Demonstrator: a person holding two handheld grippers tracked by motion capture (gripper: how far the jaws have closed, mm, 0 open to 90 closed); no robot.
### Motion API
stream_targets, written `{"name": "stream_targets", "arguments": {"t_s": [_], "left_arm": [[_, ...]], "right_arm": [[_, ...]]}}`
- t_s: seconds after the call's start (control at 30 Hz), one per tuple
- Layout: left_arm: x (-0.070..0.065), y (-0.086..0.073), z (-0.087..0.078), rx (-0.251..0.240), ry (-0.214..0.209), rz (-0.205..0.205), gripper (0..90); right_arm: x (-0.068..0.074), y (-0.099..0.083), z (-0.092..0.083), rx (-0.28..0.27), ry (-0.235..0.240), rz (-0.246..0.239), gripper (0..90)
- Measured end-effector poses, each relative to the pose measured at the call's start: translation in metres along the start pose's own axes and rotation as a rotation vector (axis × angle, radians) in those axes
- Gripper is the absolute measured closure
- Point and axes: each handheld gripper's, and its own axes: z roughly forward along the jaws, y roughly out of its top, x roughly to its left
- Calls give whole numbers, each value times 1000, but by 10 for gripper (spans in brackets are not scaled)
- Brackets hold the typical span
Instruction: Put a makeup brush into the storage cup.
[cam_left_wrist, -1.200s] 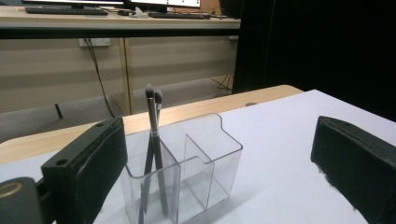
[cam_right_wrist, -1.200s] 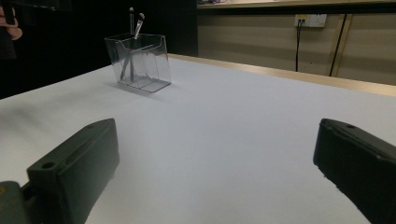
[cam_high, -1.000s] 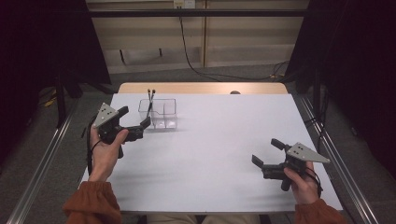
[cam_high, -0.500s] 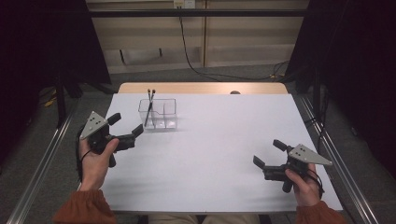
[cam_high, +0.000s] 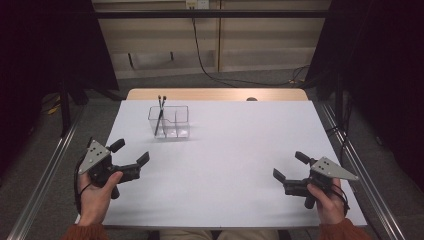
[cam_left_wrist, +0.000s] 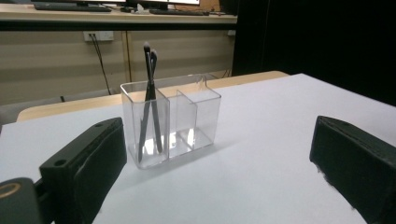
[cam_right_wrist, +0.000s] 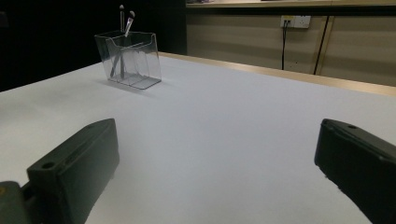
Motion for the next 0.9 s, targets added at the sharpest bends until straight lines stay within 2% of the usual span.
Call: {"name": "stream_targets", "arguments": {"t_s": [0.07,0.13,0.37,0.43,0.53,0.6,0.63,0.8,0.87,0.9], "left_arm": [[-2,-3,-4,-4,1,8,33],[-5,-8,-8,-16,-1,-9,31],[-10,-18,-20,-10,11,-21,29],[-12,-20,-23,-1,19,-7,31],[-13,-25,-28,-3,12,-30,30],[-16,-27,-30,7,22,-20,30],[-17,-28,-31,13,13,-18,30],[-26,-35,-39,-4,19,-15,30],[-31,-39,-40,16,30,26,31],[-30,-38,-40,13,24,20,29]], "right_arm": [[0,0,-1,-1,-4,-1,0],[0,-1,-3,1,-7,-3,0],[1,-2,-6,-1,-15,3,0],[0,-2,-7,-2,-16,2,0],[0,-2,-8,1,-19,1,0],[0,-2,-9,1,-19,0,0],[0,-3,-10,1,-20,1,0],[1,-3,-14,-3,-23,3,0],[0,-3,-15,-2,-21,0,0],[0,-4,-15,-1,-21,-3,0]]}}
